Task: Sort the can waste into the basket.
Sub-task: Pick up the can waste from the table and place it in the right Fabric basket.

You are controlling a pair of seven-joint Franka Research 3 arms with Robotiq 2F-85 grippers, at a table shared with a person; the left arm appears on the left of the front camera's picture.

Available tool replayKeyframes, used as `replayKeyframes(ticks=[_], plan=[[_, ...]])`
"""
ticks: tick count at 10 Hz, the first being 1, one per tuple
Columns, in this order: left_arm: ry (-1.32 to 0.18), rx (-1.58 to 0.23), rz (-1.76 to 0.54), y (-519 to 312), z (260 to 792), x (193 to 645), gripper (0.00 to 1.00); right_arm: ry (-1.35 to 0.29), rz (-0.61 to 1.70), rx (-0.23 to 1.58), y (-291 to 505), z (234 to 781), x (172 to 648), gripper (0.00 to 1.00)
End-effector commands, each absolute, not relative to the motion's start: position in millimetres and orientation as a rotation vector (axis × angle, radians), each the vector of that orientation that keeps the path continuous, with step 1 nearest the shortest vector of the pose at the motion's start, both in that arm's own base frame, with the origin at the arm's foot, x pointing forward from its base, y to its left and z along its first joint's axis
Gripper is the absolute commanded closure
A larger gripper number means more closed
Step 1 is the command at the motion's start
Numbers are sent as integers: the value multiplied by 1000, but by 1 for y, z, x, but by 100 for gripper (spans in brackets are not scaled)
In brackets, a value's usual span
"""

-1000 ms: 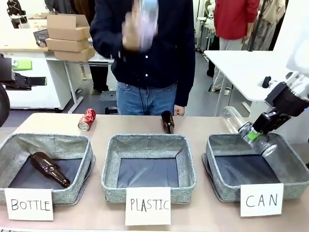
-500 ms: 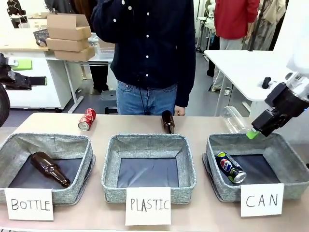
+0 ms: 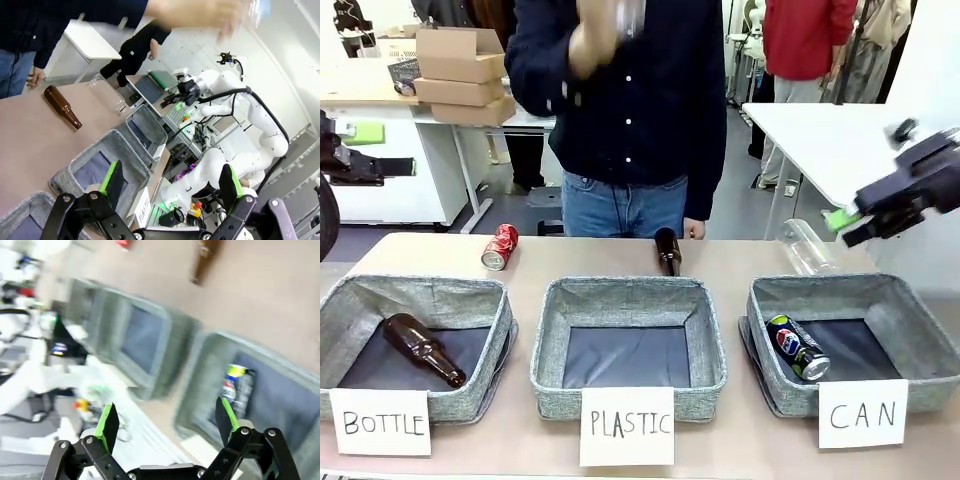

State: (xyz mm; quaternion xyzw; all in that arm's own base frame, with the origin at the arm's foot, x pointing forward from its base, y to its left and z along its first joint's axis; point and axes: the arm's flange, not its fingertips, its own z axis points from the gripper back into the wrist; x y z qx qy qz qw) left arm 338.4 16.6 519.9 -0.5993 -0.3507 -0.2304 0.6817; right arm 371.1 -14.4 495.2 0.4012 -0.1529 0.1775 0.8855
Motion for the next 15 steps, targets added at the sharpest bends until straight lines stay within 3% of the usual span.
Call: replayKeyframes(ticks=[1,4,5,15], plan=[[-812,-1358,-532,15,520,339,0,-404,313,1499,-31,504,373,0],[-812,-1358,-532,15,520,339,0,-457,221,1718,-40,507,391,0],[-812,-1358,-532,15,520,339,0,-434,323,1340,-33,525,367,0],[-812,-1358,-532,15,520,339,0,-434,323,1340,-33,525,367,0]])
